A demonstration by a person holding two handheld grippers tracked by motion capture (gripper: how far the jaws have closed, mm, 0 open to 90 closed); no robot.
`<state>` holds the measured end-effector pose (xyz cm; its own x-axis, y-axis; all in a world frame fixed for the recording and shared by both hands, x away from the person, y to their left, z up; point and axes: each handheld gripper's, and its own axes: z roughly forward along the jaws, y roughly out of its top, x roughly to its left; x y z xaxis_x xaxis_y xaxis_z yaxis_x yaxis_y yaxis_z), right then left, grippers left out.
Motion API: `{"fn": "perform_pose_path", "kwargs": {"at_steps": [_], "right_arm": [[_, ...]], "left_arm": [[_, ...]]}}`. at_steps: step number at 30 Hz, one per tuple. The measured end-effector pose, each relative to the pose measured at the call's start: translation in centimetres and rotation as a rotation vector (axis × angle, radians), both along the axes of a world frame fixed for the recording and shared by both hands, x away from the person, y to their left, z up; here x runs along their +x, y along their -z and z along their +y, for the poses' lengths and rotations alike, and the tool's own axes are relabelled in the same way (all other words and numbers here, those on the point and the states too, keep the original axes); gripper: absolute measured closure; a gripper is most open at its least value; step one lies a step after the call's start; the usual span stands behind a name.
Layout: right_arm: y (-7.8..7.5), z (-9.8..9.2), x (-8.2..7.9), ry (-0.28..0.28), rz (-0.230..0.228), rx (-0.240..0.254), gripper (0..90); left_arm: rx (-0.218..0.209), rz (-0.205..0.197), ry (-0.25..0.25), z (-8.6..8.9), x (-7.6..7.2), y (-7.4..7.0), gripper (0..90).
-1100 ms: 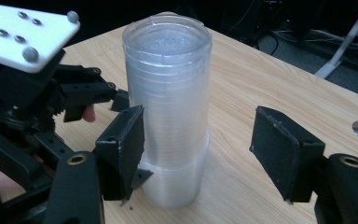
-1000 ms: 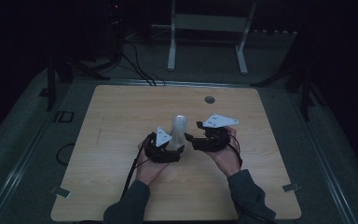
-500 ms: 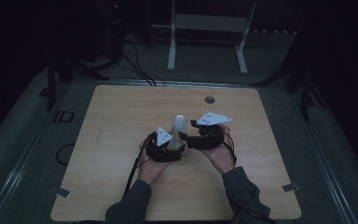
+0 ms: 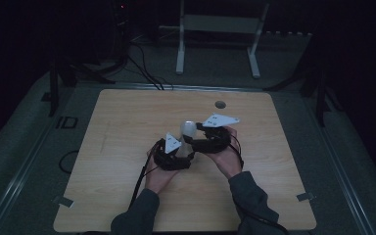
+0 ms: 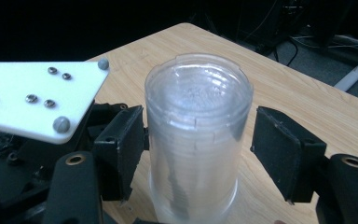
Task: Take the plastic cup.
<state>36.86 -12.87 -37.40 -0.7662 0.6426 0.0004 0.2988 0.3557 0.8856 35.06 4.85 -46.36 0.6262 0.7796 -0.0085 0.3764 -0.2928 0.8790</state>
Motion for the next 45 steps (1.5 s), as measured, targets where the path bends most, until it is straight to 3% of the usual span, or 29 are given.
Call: {"fn": "perform_pose_path", "kwargs": {"at_steps": [18,32,45], "right_arm": [[0.2,1.4,1.1,0.002,0.016,-0.003,36.6],[0.2,1.3,1.1,0.005,0.020,0.000,38.2],[-0.9,1.1,0.9,0.005,-0.008,0.031,38.7]], "left_arm": [[-0.001,-0.020,-0.007,-0.2,0.2,0.1,19.8],[-0.036,-0.019,-0.011,-0.5,0.5,0.3,20.3],[-0.029,-0.024,-0.008,-0.4,0.5,0.3,20.4]]}}
